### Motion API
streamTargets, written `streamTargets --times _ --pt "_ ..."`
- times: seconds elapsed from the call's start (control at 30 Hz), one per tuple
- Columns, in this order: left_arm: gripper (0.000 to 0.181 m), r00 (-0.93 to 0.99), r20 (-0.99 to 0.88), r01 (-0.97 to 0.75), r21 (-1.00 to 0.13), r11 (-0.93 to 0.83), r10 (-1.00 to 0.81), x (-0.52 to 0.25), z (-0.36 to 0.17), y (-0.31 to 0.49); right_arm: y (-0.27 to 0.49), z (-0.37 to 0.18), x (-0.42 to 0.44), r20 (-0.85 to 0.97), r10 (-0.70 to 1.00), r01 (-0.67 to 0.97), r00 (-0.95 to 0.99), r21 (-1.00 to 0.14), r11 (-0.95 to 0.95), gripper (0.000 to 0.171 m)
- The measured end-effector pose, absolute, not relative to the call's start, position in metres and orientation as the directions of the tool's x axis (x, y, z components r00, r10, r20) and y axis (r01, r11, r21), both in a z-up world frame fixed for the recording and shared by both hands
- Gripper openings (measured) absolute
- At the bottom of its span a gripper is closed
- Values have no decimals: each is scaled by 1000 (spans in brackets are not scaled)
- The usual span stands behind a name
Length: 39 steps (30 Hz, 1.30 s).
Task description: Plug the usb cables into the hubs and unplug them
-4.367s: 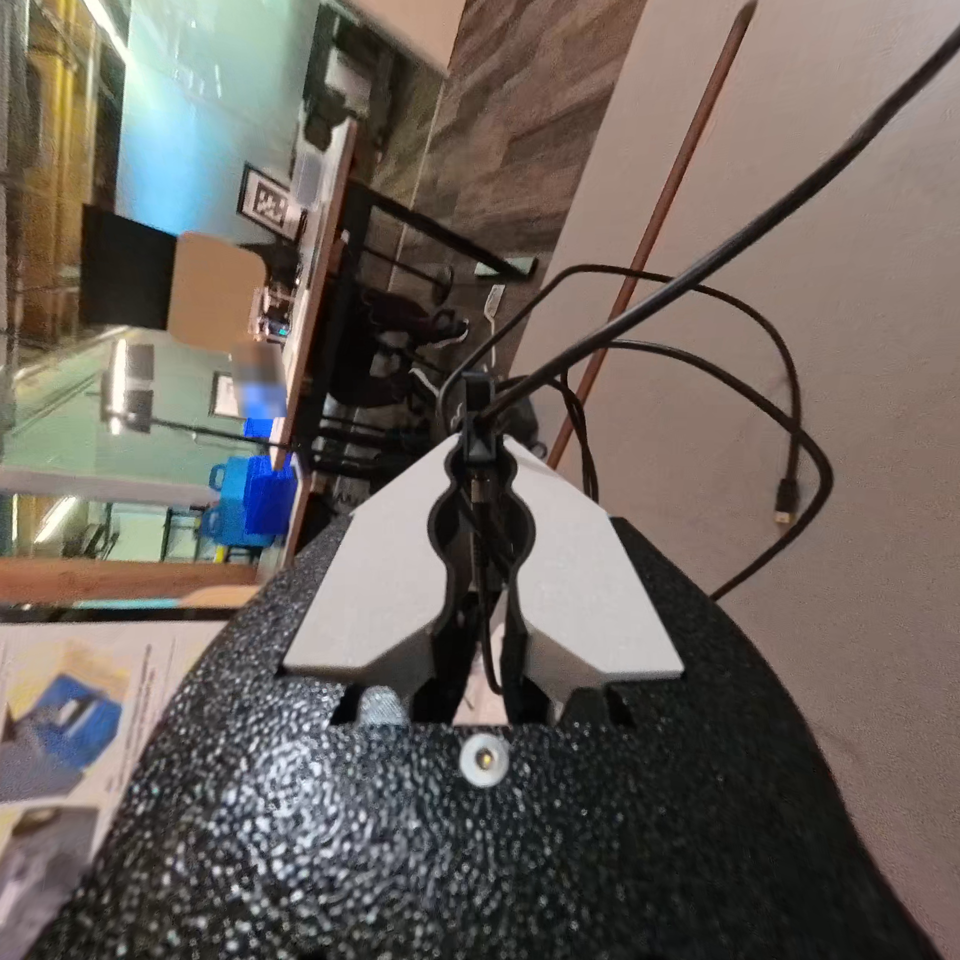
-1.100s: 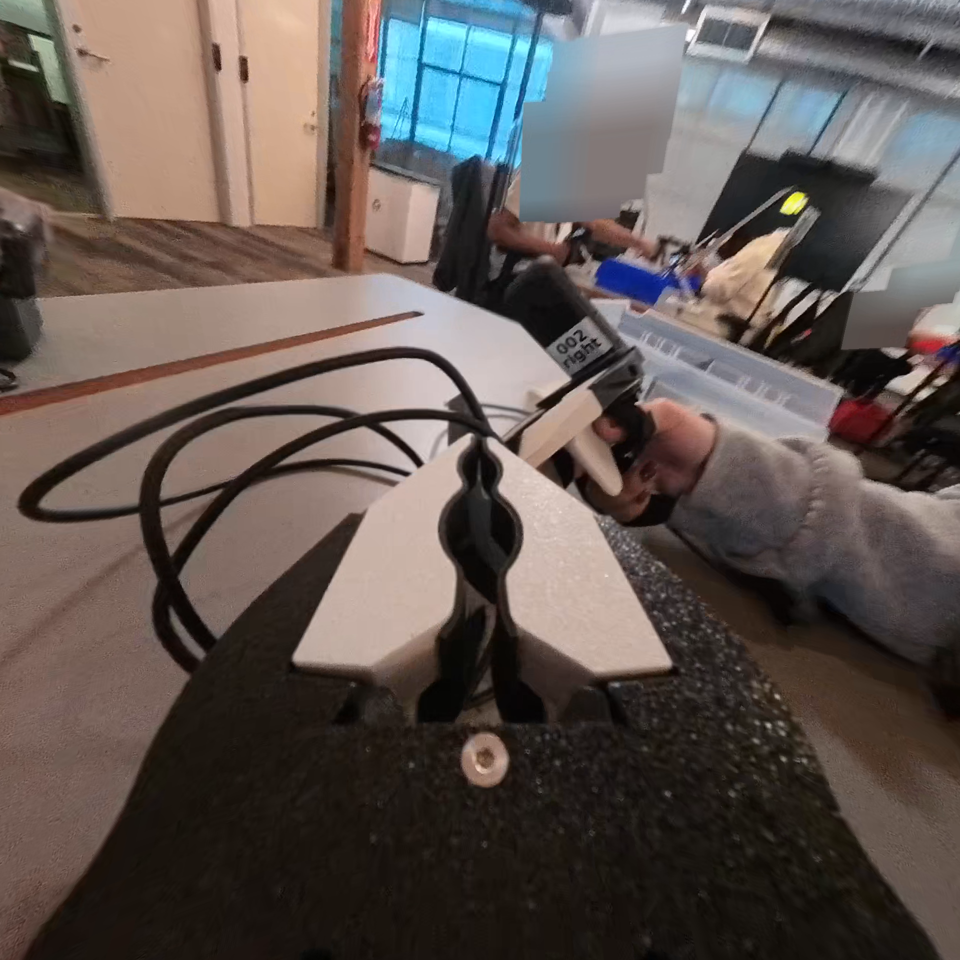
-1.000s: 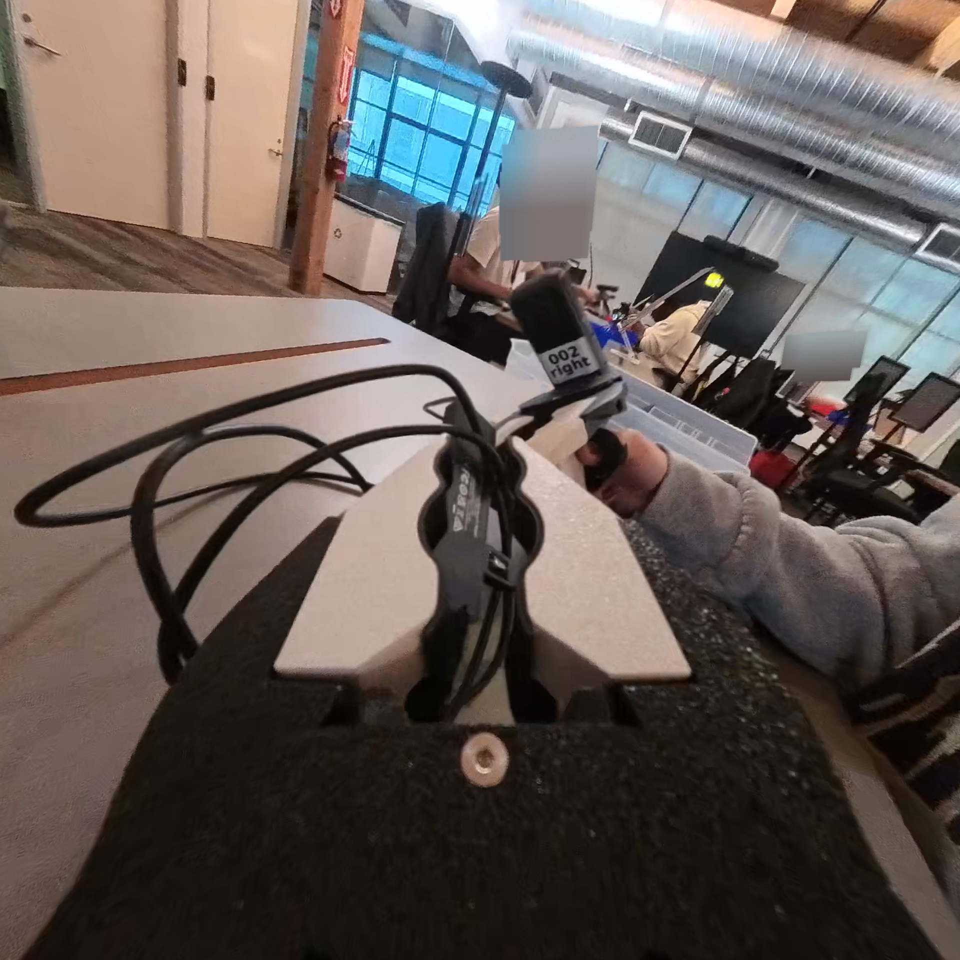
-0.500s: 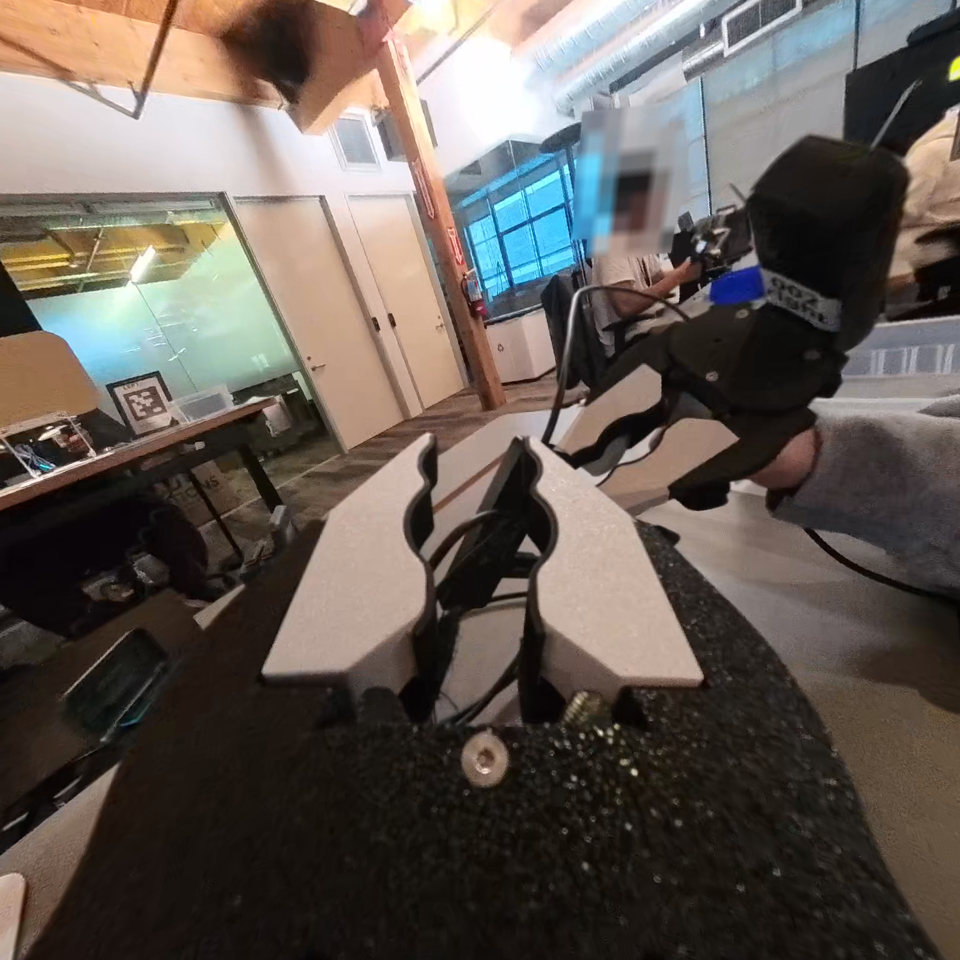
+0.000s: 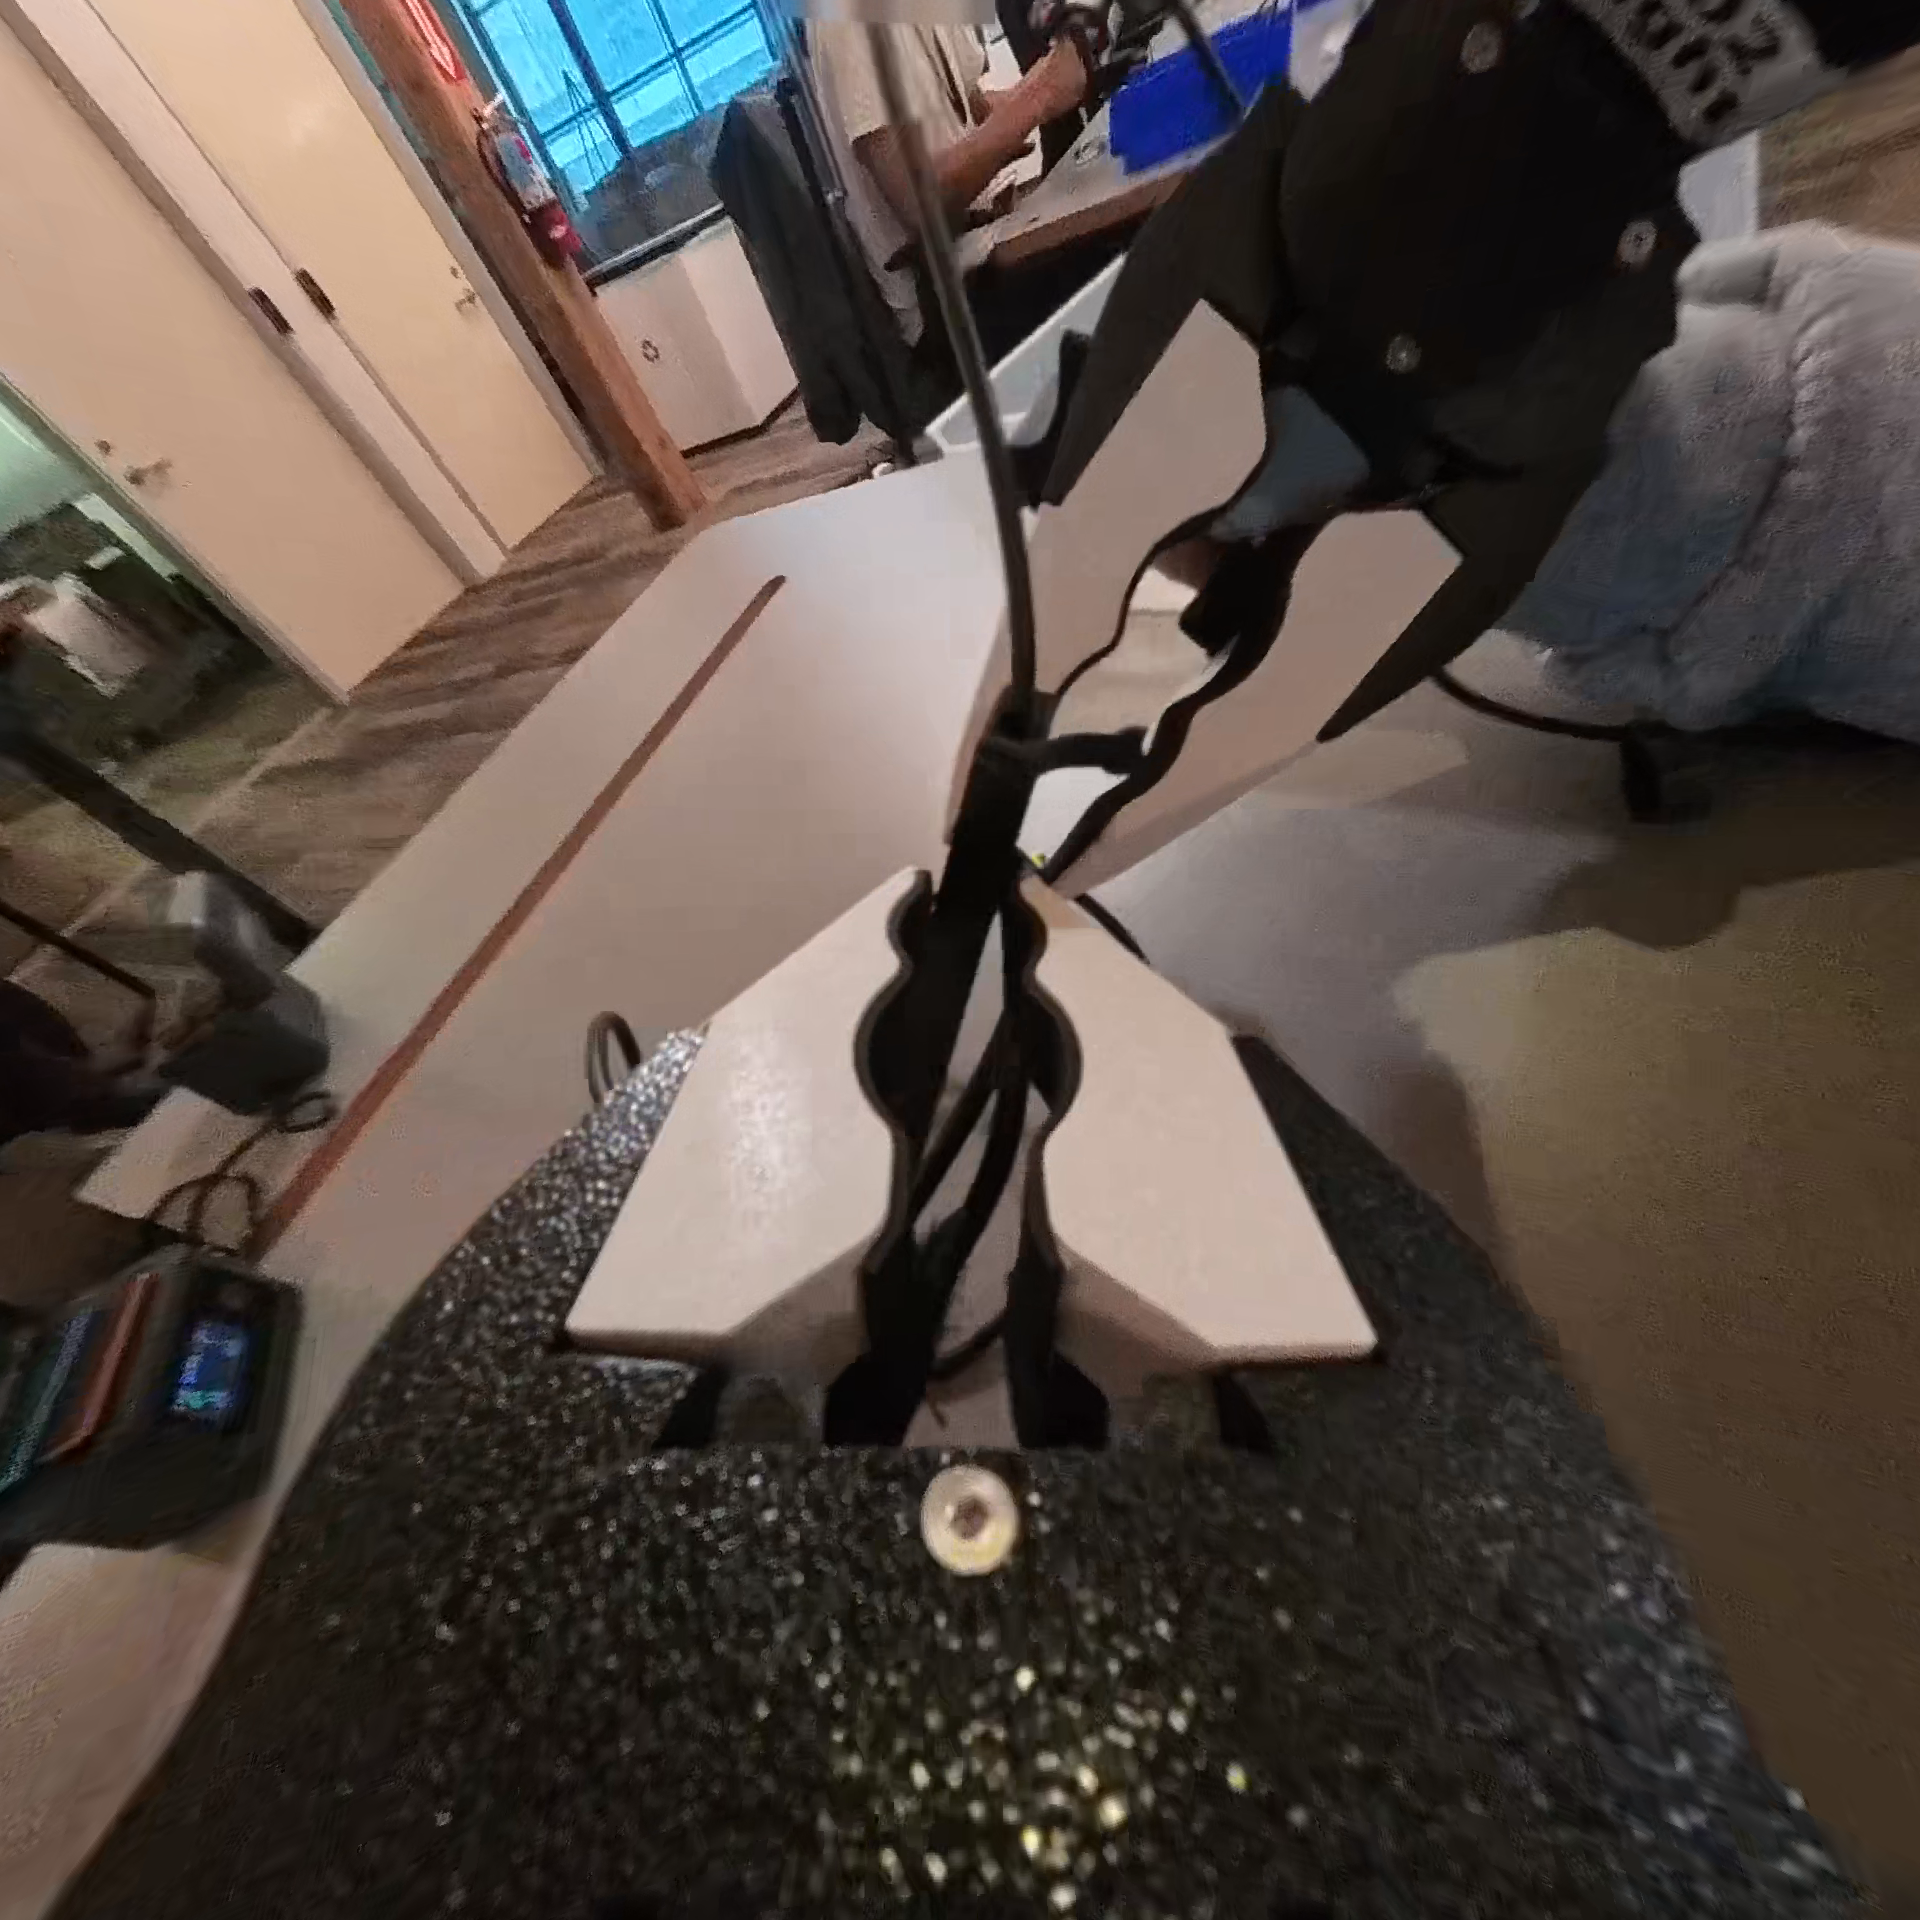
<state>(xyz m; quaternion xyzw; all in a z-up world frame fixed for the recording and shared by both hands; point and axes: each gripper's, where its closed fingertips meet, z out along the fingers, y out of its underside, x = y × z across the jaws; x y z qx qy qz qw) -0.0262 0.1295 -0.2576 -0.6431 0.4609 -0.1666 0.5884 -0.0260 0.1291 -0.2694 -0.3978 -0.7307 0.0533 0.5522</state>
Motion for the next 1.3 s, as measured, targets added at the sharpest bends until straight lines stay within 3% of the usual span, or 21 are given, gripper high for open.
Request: streamTargets --times 0.1,0.3,0.4,0.53,0.6,0.73,0.77,0.87,0.97,1.03,1.13,1.3 --pt "8 544 -157 -233 -972 31 -824 -30 -249 130 126 -265 -23 636 770 457 -46 -672 582 29" --pt "8 461 44 -30 -997 -66 -886 -33 -242 123 132 -238 -15 328 944 278 40 -911 304 31" --pt "8 397 60 30 -998 -53 -916 -29 -238 117 124 -243 -14 156 987 264 -38 -951 160 30" --pt "8 374 72 75 -996 -48 -925 -28 -238 116 113 -250 -15 -3 991 270 -132 -962 33 13" --pt "8 360 82 87 -995 -54 -929 -27 -240 115 114 -252 -16 -2 992 263 -130 -964 32 7" --pt "8 353 88 85 -994 -62 -932 -24 -247 117 111 -258 -18 -31 987 280 -156 -960 14 16" --pt "8 342 92 85 -994 -67 -935 -23 -248 117 113 -260 -18 -28 989 288 -146 -957 15 8" --pt "9 339 118 103 -991 -88 -933 -23 -248 117 114 -261 -18 11 990 300 -141 -952 54 7" --pt "27 302 122 63 -992 -108 -945 -16 -254 110 111 -262 -18 101 985 322 -138 -936 141 6" --pt "16 334 38 -44 -997 -56 -942 -10 -266 106 103 -265 -19 173 975 344 -140 -915 212 6" --pt "18 376 -158 -202 -976 85 -913 -2 -276 95 91 -272 -16 309 940 369 -143 -865 341 6" --pt "10 317 -248 -252 -952 171 -915 3 -286 62 57 -279 -8 406 890 325 -206 -830 454 6"
